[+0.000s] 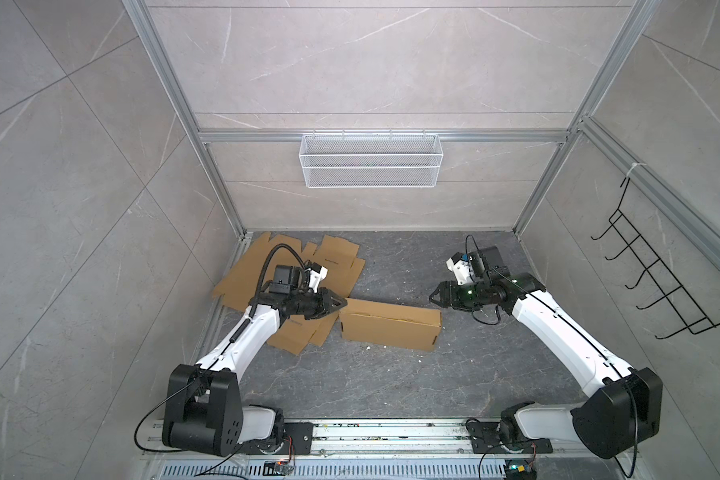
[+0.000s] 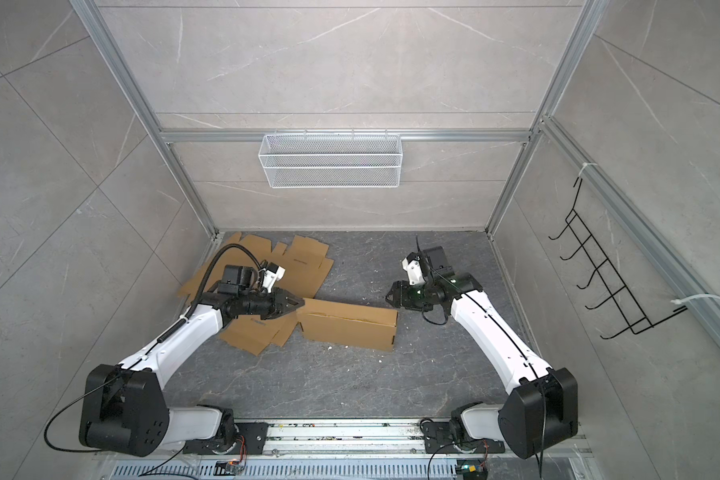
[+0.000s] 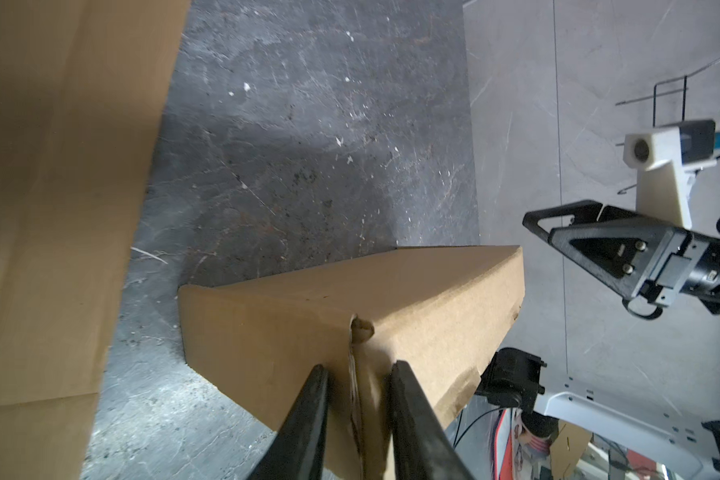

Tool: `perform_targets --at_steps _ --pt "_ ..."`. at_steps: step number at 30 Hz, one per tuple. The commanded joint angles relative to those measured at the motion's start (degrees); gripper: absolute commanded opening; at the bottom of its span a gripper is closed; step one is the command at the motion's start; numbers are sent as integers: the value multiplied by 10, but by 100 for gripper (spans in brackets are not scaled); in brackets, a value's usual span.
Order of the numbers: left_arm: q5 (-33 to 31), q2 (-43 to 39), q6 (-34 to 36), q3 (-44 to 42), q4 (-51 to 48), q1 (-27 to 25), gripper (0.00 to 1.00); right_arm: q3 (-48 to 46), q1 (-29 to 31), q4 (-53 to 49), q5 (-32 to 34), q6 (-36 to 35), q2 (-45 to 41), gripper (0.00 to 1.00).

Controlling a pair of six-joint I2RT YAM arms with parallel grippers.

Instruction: Fold the paper box

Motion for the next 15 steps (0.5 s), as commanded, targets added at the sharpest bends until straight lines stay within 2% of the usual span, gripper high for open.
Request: perform_targets --at_steps 1,5,12,15 --pt "-66 -23 -63 -63 41 -45 31 -28 0 -28 22 -9 -9 61" --pt "-94 -70 -95 -110 94 -64 33 -53 -1 -34 12 7 -48 68" --pt "-92 -86 -101 -119 93 -68 34 -57 -12 -109 30 10 -123 80" --pt "-91 -95 -100 -126 89 -68 34 -93 -14 -103 -24 24 -149 82"
